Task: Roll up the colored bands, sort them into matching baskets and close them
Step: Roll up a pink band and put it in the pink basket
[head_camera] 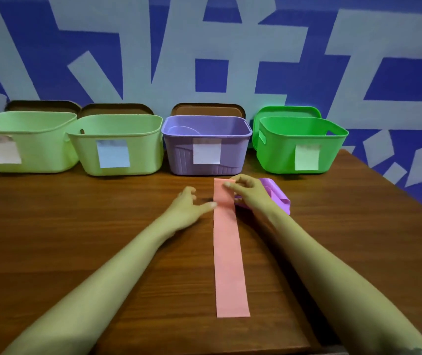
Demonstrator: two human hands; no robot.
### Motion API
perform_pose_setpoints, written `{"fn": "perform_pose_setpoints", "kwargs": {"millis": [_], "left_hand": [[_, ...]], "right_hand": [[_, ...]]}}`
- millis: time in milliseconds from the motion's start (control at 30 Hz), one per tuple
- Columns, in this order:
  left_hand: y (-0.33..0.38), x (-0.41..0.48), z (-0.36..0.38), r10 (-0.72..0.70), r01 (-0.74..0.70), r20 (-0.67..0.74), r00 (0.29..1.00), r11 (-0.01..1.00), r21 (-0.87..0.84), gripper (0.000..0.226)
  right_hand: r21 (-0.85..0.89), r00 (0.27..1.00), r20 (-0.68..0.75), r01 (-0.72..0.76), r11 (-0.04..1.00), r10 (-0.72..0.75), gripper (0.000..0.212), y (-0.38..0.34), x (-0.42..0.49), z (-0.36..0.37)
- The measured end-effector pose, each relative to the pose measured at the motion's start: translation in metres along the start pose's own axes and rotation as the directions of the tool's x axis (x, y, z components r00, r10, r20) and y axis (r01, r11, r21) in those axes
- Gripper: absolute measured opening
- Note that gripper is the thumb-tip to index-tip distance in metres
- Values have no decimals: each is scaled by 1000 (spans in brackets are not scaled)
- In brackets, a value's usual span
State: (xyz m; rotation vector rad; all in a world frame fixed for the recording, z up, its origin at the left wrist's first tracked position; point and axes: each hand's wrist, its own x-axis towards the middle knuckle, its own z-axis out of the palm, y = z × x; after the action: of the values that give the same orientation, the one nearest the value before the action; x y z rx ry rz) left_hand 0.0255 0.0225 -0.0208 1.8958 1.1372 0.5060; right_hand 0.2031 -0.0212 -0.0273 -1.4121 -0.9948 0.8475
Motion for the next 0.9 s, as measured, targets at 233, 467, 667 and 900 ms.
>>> {"fn": "perform_pose_setpoints", "kwargs": {"millis": [233, 467, 667, 900], "left_hand": [[1, 53, 18, 99, -94, -4, 995, 933, -348, 18], [-2, 68, 39, 133, -160, -92, 987, 889, -428, 7], [1, 69, 41, 75, -72, -19, 997, 809, -583, 16], [0, 68, 47, 81, -139, -123, 989, 789, -598, 17]], "right_hand": [[-138, 994, 20, 113, 984, -111, 14, 14, 13, -3], [-123, 982, -59, 168, 978, -177, 14, 20, 16, -8], [-74, 969, -120, 210, 975, -217, 18, 28, 20, -8], [-98, 965, -100, 232, 968, -241, 20, 29, 20, -9]]}}
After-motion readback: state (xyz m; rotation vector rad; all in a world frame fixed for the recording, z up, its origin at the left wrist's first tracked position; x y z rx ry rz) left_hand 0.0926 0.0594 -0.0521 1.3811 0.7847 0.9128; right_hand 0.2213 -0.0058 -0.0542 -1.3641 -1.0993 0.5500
